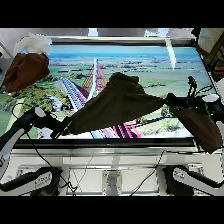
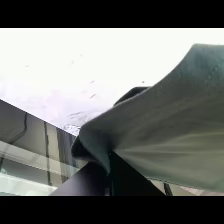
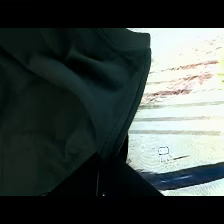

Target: Fold the shirts.

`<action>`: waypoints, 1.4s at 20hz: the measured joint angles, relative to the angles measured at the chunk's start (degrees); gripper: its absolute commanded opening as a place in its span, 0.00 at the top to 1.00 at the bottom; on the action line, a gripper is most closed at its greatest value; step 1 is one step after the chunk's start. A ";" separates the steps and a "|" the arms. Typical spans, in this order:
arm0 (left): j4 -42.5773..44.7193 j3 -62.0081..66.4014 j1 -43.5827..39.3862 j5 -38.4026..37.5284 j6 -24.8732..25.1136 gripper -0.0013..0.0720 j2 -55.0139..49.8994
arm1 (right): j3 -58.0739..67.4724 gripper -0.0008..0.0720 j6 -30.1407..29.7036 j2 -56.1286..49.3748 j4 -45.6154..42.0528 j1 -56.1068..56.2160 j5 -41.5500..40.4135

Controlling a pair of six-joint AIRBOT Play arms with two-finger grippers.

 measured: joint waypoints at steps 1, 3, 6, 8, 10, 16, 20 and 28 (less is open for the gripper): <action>-0.24 -0.02 0.00 0.20 0.44 0.97 0.07 | 0.00 0.95 0.00 0.02 0.15 0.00 0.09; -3.45 -0.09 0.02 5.16 3.78 0.97 1.05 | 0.02 0.95 -0.13 0.31 1.11 0.00 0.72; -21.11 0.83 0.00 12.59 15.72 0.97 5.88 | 1.49 0.95 -0.63 2.69 2.36 0.00 3.30; -36.74 3.08 0.02 17.03 28.26 0.97 10.97 | 3.74 0.95 -0.76 6.43 2.67 -0.17 4.66; -50.88 6.93 0.02 20.22 40.24 0.97 16.31 | 7.10 0.95 -0.79 11.76 3.93 -1.38 5.66; -68.24 25.40 0.02 28.63 67.14 0.97 31.91 | 22.86 0.95 -0.79 32.35 8.57 -15.32 6.95; -59.34 33.70 0.02 33.31 70.73 0.97 39.43 | 34.60 0.95 -1.01 41.31 4.83 -25.86 4.76; -10.86 37.33 0.02 24.63 38.51 0.97 37.48 | 38.80 0.95 -0.83 36.39 12.33 -30.32 7.26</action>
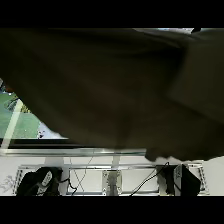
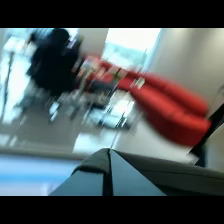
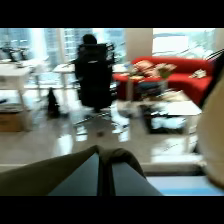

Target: Fold the shirts.

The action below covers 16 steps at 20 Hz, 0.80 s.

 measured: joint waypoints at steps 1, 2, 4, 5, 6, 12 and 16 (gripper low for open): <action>5.73 -0.15 0.00 -3.23 -4.09 0.97 -1.73 | -1.31 0.95 -0.07 -1.86 2.27 0.11 1.16; 9.70 -0.59 0.00 -5.49 -7.02 0.97 -3.52 | -3.04 0.95 -0.48 -3.85 3.96 0.76 2.25; 15.32 -2.10 -0.26 -8.20 -11.13 0.97 -7.69 | -7.08 0.95 -1.03 -7.69 4.90 4.20 3.19; 16.98 -2.95 -0.63 -8.26 -12.33 0.97 -10.10 | -9.49 0.95 -1.14 -9.86 3.76 7.32 2.97; 18.10 -3.72 -1.18 -8.00 -13.29 0.97 -12.55 | -11.80 0.95 -1.29 -12.04 1.95 10.95 1.70; 20.65 -4.94 -6.82 7.15 -16.68 0.97 -30.53 | -20.41 0.95 -1.49 -30.56 -10.45 36.96 -18.78; 21.24 0.33 -7.96 15.96 -19.12 0.97 -44.19 | -19.10 0.95 -1.49 -45.00 -11.52 44.17 -34.03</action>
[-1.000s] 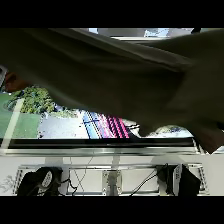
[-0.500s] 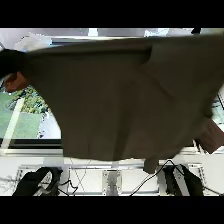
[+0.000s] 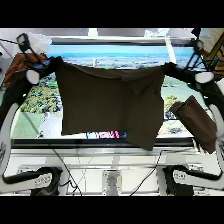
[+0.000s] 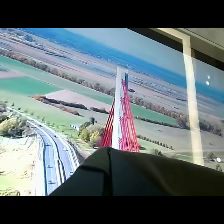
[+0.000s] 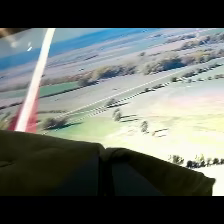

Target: Fold the shirts.

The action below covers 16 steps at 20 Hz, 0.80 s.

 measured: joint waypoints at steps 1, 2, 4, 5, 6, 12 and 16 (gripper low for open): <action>0.07 1.95 -0.04 1.03 -0.44 0.97 -3.10 | 1.18 0.95 0.00 -3.28 0.00 0.79 -2.75; 0.09 4.11 -0.02 1.86 -1.05 0.97 -6.23 | 2.45 0.95 0.00 -5.86 0.04 1.33 -4.98; 0.22 8.13 0.15 2.97 -1.86 0.97 -11.26 | 5.29 0.95 0.00 -10.49 0.07 2.05 -9.07; 0.22 9.68 0.35 3.30 -2.54 0.89 -13.14 | 6.40 0.95 0.00 -12.00 0.09 2.27 -10.91; 0.24 10.95 0.52 3.52 -2.71 0.48 -14.60 | 7.32 0.86 0.00 -13.18 0.13 2.40 -13.22; -1.95 16.24 2.69 1.33 -5.42 0.04 -16.33 | 9.29 0.44 0.00 -14.01 1.57 0.09 -16.50; -1.73 17.55 5.64 -6.16 -2.01 0.04 -10.05 | 9.49 0.46 0.02 -7.98 0.55 -7.06 -6.97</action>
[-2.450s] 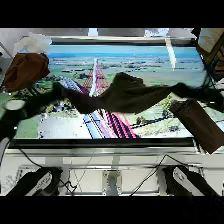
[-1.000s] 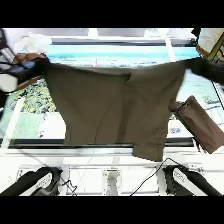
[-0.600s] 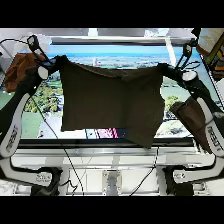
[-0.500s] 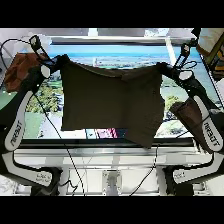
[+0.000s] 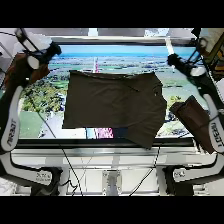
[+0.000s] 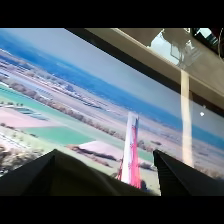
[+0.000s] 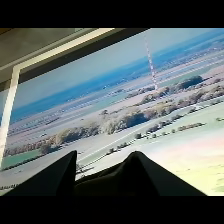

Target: Fold the shirts.

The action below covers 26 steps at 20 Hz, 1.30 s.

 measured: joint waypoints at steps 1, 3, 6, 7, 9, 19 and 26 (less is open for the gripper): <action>0.94 0.11 0.72 -3.85 2.03 0.04 2.01 | 0.04 0.56 0.00 2.05 -1.11 -2.27 3.78; 4.92 -0.39 1.97 -14.93 5.86 0.04 6.40 | -0.22 0.62 0.39 6.25 -5.51 -7.19 13.88; 10.54 -6.60 3.04 -27.34 8.70 0.03 13.35 | -4.81 0.62 1.05 12.09 -12.35 -14.40 30.10; 11.56 -10.95 3.21 -29.70 9.25 0.04 16.39 | -8.00 0.62 1.05 14.01 -13.33 -16.65 34.27; 12.07 -21.46 3.45 -31.76 9.40 0.03 23.04 | -15.69 0.62 -0.11 17.70 -12.41 -20.44 39.56; 5.18 -52.63 3.67 -30.12 9.03 0.04 42.73 | -47.04 0.34 -1.92 24.09 -4.50 -26.32 47.15; -0.83 -54.27 3.67 -28.04 9.60 0.03 43.82 | -57.59 0.34 -0.81 24.30 -0.24 -25.57 42.93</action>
